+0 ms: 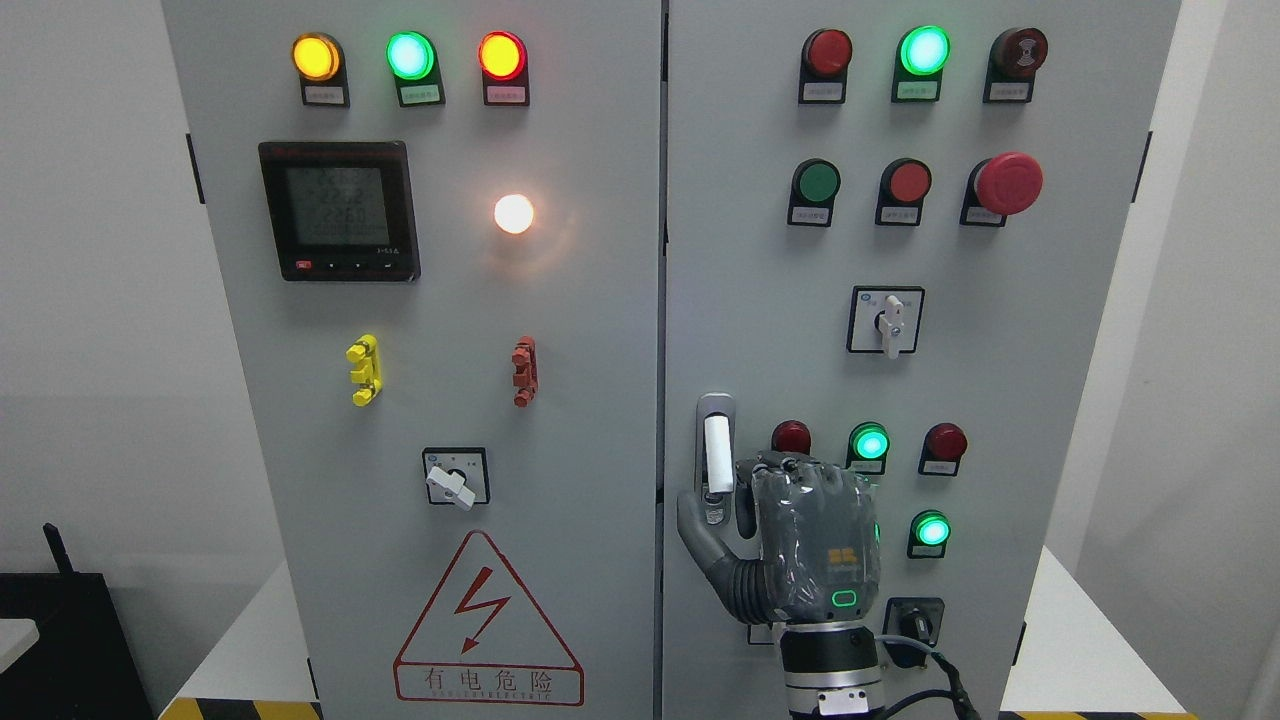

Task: Release door handle

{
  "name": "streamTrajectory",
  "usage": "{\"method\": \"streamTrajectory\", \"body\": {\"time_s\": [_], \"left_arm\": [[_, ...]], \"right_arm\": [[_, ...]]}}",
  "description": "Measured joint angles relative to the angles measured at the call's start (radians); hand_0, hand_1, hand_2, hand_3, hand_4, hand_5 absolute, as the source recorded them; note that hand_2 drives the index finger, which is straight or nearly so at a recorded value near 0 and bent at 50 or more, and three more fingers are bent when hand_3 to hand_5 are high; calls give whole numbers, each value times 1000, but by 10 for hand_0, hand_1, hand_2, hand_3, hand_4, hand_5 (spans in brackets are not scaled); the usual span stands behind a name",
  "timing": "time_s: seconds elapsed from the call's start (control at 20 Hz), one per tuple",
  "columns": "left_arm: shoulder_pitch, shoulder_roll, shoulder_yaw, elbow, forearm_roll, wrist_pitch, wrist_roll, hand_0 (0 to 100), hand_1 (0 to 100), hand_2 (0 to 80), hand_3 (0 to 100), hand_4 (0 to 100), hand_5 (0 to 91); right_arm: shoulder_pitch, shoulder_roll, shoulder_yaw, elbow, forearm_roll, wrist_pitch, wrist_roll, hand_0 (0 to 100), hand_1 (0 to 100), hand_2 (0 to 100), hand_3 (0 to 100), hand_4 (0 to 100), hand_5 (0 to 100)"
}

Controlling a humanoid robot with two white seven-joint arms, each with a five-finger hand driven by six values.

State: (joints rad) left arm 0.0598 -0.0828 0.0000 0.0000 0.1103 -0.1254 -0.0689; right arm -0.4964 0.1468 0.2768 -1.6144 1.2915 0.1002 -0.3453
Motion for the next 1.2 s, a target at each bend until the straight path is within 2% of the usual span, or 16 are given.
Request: {"method": "streamTrajectory", "body": {"time_s": [0.75,1.2], "left_arm": [[0,0,0,0,0,0,0,120,389,0,0,0,0],[0,0,0,0,0,0,0,120,389,0,0,0,0]], "right_arm": [[1,0,-8,4,0,1,-4,421,583,1000,1000,1000,973],[1,0,-16,5,-1,11,0,492,547,1000,1000,1000,974]]}}
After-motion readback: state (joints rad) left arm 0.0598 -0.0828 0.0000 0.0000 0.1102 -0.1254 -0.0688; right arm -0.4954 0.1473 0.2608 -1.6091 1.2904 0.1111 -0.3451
